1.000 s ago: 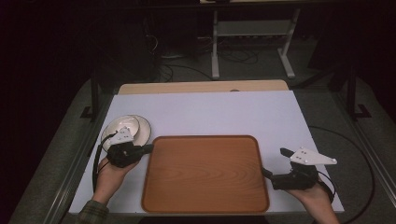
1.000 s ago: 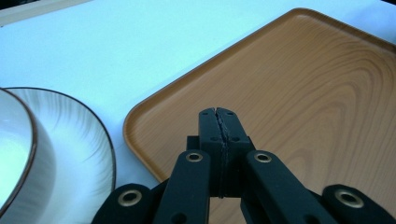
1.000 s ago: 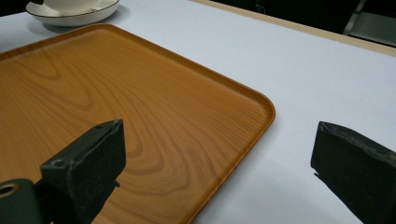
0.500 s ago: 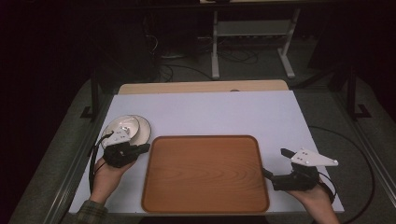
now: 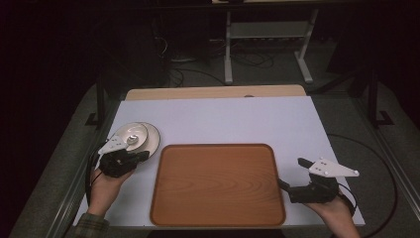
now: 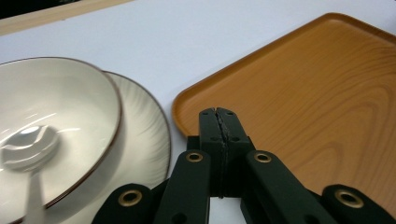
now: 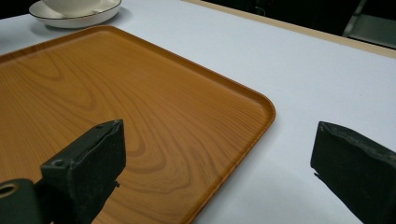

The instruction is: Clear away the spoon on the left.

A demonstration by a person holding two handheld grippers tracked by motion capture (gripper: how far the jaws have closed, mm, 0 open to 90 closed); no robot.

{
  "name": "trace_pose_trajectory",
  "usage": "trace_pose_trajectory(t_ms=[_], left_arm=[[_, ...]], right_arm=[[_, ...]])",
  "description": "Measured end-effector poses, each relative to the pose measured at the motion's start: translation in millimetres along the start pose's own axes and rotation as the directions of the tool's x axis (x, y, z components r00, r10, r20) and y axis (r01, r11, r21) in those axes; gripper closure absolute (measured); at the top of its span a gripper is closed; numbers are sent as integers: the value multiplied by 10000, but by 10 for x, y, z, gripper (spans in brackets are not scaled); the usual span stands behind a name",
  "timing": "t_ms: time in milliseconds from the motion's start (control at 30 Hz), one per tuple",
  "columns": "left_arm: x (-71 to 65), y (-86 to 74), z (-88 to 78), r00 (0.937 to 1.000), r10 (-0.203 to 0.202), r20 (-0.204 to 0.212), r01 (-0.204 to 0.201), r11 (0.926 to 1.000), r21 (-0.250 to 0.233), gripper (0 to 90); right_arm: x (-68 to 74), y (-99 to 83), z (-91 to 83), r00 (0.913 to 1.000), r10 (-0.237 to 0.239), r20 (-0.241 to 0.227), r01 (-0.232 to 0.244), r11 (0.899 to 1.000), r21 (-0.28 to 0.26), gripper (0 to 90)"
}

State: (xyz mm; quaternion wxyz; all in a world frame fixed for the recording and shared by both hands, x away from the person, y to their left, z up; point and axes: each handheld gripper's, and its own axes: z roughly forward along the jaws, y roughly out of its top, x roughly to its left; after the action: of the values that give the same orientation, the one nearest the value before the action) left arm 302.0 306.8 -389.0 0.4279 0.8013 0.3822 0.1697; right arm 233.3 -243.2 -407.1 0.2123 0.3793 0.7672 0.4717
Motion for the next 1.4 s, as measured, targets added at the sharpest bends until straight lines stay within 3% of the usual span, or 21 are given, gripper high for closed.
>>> trace_pose_trajectory(t_ms=[800,1400], left_arm=[[277,-142,-258,9941,-511,-954,511,9987,-21,897],[491,-244,-419,9805,-1153,-1589,1124,9933,-277,897]], right_arm=[[3,-9,8,9999,-100,40,99,9999,92,41],[3,-11,5,9999,-108,39,107,9999,80,42]])
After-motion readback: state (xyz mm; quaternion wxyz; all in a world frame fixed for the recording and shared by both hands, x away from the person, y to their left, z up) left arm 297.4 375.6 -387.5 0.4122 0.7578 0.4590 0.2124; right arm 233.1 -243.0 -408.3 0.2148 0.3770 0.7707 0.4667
